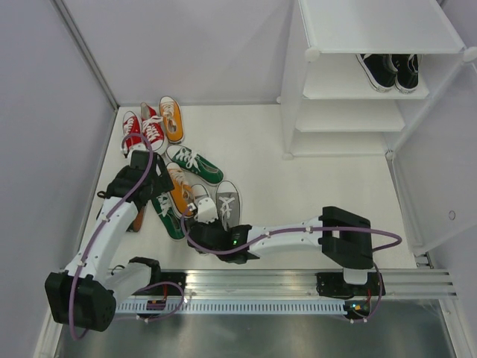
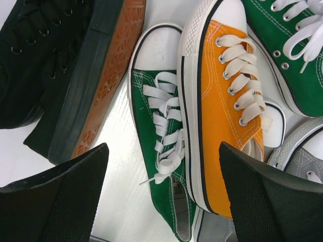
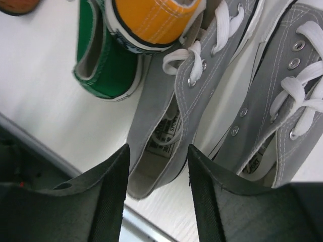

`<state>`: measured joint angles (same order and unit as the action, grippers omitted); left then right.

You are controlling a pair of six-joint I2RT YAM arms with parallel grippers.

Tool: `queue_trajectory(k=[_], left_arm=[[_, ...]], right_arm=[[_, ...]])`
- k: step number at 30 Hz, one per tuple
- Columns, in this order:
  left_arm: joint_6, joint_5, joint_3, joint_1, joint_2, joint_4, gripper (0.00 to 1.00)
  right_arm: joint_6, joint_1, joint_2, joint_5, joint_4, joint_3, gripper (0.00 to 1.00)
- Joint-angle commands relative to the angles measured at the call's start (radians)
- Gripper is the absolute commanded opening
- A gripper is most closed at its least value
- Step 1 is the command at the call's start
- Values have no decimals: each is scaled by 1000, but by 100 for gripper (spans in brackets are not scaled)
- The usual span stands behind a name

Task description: Place and organize the shoes in the shoe cabinet

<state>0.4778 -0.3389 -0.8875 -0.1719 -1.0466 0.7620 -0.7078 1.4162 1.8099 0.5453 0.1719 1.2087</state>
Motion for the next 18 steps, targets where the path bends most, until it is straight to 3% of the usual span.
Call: queue_trajectory(k=[1, 7, 18], left_arm=[[-53, -9, 1, 6, 20, -69, 92], [-67, -49, 64, 6, 39, -104, 93], [-77, -49, 67, 6, 42, -112, 93]], right_arm=[[-38, -5, 86, 109, 96, 80, 53], [-81, -31, 115, 113, 94, 46, 48], [-29, -85, 196, -62, 11, 55, 45]])
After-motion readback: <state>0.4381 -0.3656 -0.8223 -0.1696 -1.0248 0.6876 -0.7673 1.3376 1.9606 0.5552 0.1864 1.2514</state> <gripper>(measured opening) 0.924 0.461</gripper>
